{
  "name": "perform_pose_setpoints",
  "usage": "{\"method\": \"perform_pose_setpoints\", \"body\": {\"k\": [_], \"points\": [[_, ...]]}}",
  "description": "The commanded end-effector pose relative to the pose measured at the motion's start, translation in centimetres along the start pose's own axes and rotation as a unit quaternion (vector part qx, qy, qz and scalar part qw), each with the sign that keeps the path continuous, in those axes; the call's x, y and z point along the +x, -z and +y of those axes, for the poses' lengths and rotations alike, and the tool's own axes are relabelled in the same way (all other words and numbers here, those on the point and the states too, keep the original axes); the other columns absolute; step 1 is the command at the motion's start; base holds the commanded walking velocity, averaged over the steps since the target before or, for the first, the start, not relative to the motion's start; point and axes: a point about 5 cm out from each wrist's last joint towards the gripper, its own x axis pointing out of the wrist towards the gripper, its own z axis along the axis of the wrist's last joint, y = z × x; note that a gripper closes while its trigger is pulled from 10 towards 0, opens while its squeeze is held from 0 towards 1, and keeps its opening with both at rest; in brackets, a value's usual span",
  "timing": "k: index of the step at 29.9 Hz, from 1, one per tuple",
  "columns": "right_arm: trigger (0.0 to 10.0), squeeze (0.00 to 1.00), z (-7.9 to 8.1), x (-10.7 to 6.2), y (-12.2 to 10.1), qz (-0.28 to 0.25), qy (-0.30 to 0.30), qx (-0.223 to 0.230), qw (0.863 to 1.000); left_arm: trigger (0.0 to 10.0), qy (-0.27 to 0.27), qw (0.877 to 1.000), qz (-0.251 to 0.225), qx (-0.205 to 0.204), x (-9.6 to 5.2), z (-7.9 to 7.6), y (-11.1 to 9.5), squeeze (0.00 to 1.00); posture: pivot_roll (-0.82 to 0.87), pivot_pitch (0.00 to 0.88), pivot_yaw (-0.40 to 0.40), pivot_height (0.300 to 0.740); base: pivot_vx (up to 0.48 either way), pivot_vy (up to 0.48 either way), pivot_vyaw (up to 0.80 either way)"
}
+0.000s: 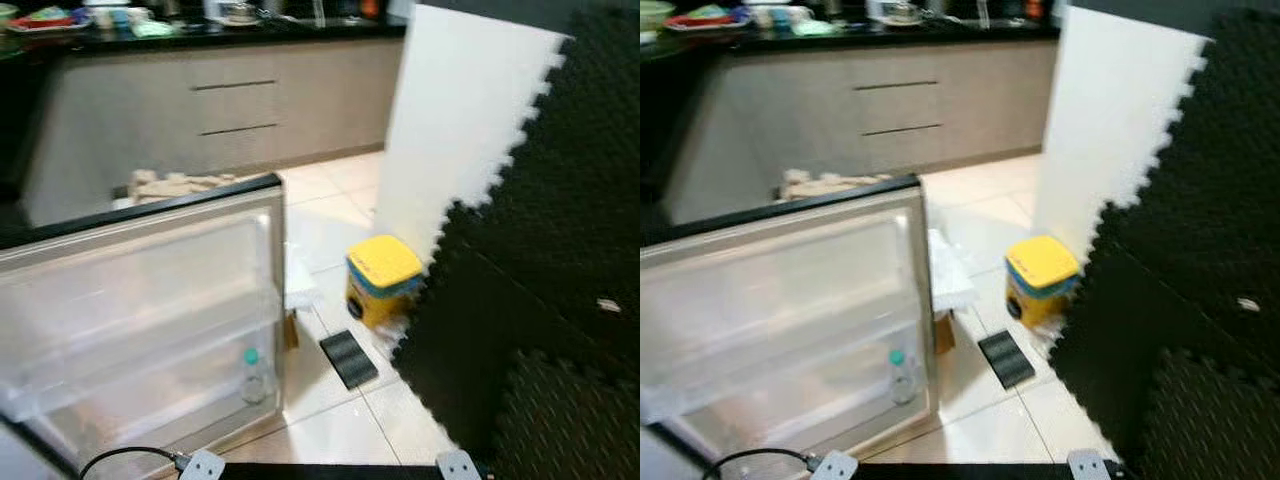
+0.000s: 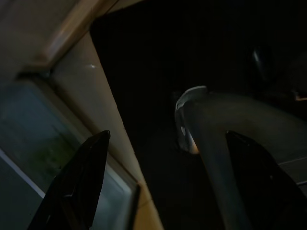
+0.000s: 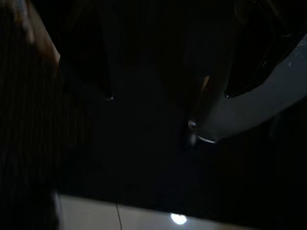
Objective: Restocking fridge
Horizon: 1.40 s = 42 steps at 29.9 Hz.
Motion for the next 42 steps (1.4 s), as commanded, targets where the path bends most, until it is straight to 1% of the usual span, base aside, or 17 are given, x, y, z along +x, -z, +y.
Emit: {"method": "perform_pose_setpoints", "body": {"k": [1, 6, 15, 17, 23, 42], "points": [[10.0, 0.0, -0.57, -0.1, -0.02, 0.001, 0.007, 0.005, 1.0, 10.0, 0.024, 0.999, 0.036, 0.003, 0.01, -1.21, 1.69, 0.0, 0.1, 0.0, -0.018, 0.74, 0.0, -0.412, 0.8], [10.0, 0.0, -0.66, -0.11, -0.01, 0.0, 0.009, 0.007, 1.0, 10.0, 0.025, 0.999, 0.036, 0.002, 0.03, -1.28, 1.68, 0.0, 0.1, 0.0, -0.018, 0.74, 0.0, -0.412, 0.8], [10.0, 0.0, -0.89, -0.2, 0.21, 0.001, 0.012, 0.012, 1.0, 10.0, 0.028, 0.999, 0.038, 0.0, 0.03, -1.44, 1.81, 0.0, 0.1, 0.0, -0.017, 0.74, 0.0, -0.411, 0.0], [10.0, 0.0, -0.9, -0.22, 0.27, 0.002, 0.009, 0.007, 1.0, 10.0, 0.028, 0.999, 0.038, 0.0, 0.03, -1.46, 1.83, 0.0, 0.1, 0.0, -0.017, 0.74, 0.0, -0.409, 0.44], [10.0, 0.0, -0.84, -0.23, 0.34, 0.003, 0.002, 0.009, 1.0, 10.0, 0.027, 0.999, 0.036, -0.005, 0.04, -1.51, 1.8, 0.0, 0.1, 0.0, -0.018, 0.74, 0.0, -0.342, 0.79], [10.0, 0.0, -0.7, -0.23, 0.23, -0.002, -0.012, 0.007, 1.0, 10.0, 0.025, 0.999, 0.036, -0.006, 0.07, -1.56, 1.75, 0.0, 0.09, 0.0, -0.015, 0.74, 0.0, 0.0, 0.79]]}}
